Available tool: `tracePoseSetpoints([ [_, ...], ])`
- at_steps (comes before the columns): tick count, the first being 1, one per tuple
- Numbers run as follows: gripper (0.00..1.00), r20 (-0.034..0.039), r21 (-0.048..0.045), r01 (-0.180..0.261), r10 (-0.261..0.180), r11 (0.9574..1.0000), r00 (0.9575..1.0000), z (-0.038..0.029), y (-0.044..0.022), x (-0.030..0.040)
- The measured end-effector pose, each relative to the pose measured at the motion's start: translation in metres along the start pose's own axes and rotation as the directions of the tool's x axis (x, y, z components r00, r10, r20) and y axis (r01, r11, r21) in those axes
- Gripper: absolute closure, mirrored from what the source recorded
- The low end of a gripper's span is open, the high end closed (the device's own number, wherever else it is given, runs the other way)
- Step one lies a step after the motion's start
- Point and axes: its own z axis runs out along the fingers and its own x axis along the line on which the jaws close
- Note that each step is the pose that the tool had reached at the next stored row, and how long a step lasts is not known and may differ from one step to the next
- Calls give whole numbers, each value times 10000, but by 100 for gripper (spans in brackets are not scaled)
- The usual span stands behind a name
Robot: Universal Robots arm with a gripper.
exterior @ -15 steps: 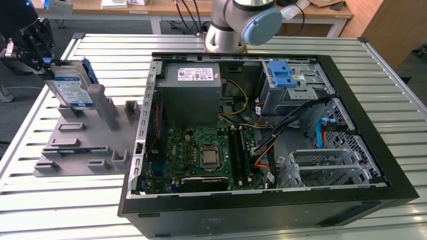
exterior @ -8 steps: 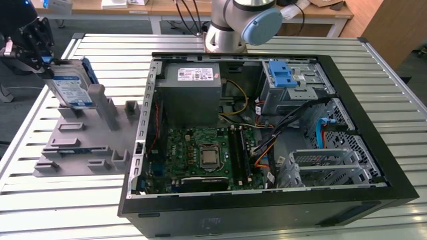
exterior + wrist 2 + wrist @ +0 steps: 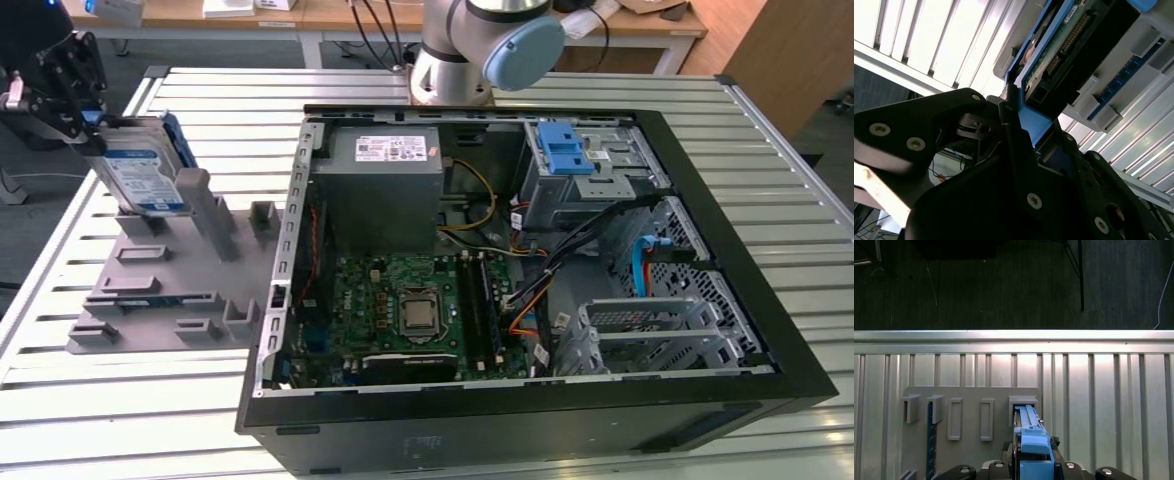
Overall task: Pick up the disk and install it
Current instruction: 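Pick up the disk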
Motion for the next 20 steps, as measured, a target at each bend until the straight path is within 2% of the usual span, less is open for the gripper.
tracePoseSetpoints([
  [20,63,0,0,0,0,10000,10000,-74,2,-2],
])
